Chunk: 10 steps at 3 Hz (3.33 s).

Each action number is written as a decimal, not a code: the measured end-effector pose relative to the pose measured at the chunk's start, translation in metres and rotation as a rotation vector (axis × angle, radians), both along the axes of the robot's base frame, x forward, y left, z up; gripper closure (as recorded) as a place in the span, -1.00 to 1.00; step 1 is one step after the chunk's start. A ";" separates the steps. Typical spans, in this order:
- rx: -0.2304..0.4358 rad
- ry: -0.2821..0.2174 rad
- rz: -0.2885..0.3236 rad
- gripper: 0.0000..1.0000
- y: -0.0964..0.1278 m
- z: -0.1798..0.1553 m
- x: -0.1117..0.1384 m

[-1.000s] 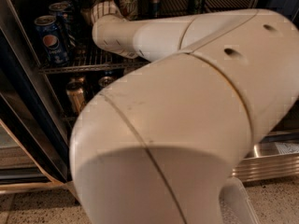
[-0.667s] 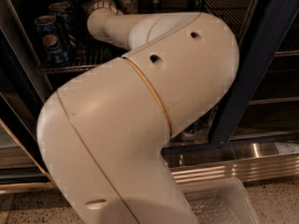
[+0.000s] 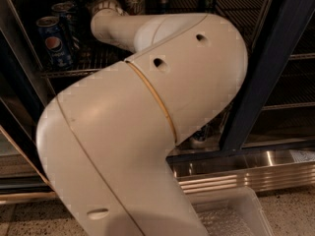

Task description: Pick 7up can from top shelf of fridge

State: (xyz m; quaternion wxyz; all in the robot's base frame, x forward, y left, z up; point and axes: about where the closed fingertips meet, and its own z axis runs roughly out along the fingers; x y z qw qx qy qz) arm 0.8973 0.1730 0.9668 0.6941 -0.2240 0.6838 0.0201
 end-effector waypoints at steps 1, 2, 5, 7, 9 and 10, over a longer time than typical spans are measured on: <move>0.000 0.000 0.000 0.75 0.000 0.000 0.000; 0.000 0.000 0.000 1.00 0.000 0.000 0.000; 0.120 -0.003 -0.041 1.00 -0.021 0.012 -0.011; 0.173 -0.007 -0.026 1.00 -0.017 0.019 -0.026; 0.161 -0.043 -0.018 1.00 -0.024 0.036 -0.036; 0.158 -0.057 -0.018 1.00 -0.033 0.045 -0.042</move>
Offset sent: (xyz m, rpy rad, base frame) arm 0.0000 0.0000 0.0000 0.0000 0.0000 0.0000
